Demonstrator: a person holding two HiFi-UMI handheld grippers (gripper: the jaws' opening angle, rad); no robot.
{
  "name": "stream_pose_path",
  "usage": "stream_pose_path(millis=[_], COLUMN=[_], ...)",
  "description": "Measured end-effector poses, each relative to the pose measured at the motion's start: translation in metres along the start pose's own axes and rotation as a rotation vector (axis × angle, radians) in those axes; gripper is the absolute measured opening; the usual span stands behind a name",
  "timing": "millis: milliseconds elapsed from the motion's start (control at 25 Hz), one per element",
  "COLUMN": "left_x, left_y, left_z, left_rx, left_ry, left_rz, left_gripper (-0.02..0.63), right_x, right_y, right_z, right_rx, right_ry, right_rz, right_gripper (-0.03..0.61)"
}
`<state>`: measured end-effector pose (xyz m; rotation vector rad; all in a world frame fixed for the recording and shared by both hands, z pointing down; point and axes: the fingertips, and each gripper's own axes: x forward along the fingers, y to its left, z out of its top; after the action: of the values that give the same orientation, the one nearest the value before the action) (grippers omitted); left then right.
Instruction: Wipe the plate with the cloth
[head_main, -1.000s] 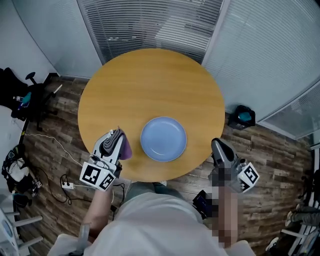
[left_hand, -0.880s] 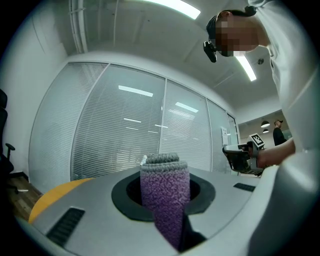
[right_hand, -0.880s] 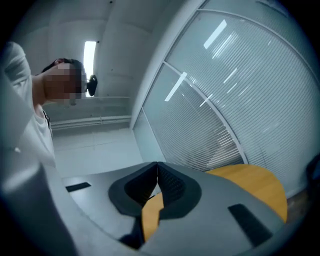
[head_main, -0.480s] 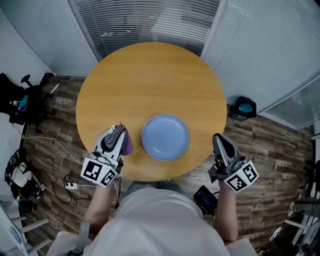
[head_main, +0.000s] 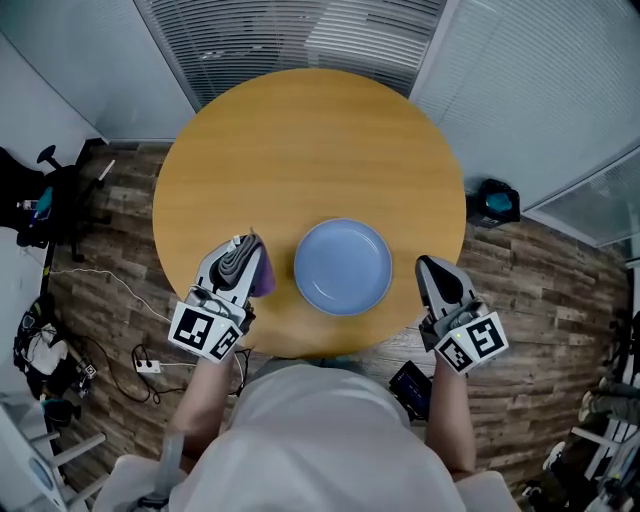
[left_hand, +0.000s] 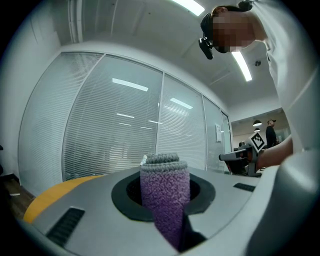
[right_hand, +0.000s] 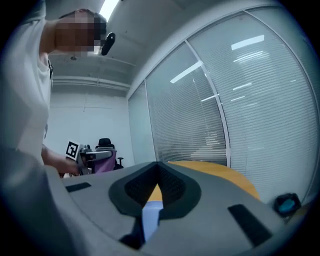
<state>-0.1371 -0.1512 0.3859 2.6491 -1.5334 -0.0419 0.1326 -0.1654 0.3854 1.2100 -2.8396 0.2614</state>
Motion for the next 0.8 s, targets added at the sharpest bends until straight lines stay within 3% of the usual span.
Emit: stream_pose_path(millis=[400, 800], left_x=[0.009, 0.016], left_y=[0.006, 0.004], left_z=[-0.027, -0.046], left_rx=[-0.029, -0.034], left_ry=[0.032, 0.076], left_rz=[-0.044, -0.079], left_gripper=[0.075, 0.075], right_x=[0.03, 0.038], right_y=[-0.033, -0.068], right_z=[-0.085, -0.159], right_rx=[0.156, 0.224], right_ry=[0.241, 0.436], right_rz=[-0.042, -0.081], right_gripper=[0.02, 0.021])
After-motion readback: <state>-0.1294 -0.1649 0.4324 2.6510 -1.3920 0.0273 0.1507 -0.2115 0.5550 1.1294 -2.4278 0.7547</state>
